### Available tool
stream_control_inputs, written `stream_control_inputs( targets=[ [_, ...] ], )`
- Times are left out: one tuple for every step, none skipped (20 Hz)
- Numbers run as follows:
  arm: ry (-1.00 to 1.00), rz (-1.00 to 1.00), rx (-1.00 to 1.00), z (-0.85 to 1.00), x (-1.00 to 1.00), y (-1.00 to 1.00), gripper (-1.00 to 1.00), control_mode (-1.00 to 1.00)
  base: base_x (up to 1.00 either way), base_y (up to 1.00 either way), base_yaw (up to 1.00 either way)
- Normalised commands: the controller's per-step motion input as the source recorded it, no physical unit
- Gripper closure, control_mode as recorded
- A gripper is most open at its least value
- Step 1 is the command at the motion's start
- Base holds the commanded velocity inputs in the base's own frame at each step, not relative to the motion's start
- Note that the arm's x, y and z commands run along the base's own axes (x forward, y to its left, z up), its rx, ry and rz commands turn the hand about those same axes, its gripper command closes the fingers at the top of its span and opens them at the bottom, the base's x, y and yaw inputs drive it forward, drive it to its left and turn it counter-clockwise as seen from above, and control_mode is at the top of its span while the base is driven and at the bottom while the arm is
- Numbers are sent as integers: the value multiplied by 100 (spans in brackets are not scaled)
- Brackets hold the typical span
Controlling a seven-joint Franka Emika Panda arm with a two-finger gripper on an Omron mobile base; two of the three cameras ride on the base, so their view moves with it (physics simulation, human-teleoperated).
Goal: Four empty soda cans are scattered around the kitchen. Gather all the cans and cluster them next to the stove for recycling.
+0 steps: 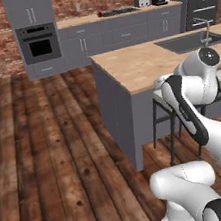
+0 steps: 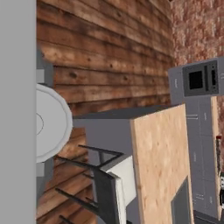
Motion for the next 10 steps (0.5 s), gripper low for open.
stream_control_inputs(
  targets=[
    [0, 0, 0, 0, 0, 0, 100, 100, 72, 100, 4],
    [0, 0, 0, 0, 0, 0, 100, 100, 87, 100, 3],
    [0, 0, 0, 0, 0, 0, 100, 100, 100, 100, 1],
    [0, 0, 0, 0, 0, 0, 100, 100, 100, 100, 1],
    [0, 0, 0, 0, 0, 0, 100, 100, 100, 100, 0],
    [0, 0, 0, 0, 0, 0, 100, 100, 100, 100, 0],
    [0, 0, 0, 0, 0, 0, 100, 100, 100, 100, 0],
    [0, 0, 0, 0, 0, 0, 100, 100, 100, 100, 0],
    [0, 0, 0, 0, 0, 0, 100, 100, 100, 100, 0],
    [0, 0, 0, 0, 0, 0, 100, 100, 100, 100, 0]
  ],
)
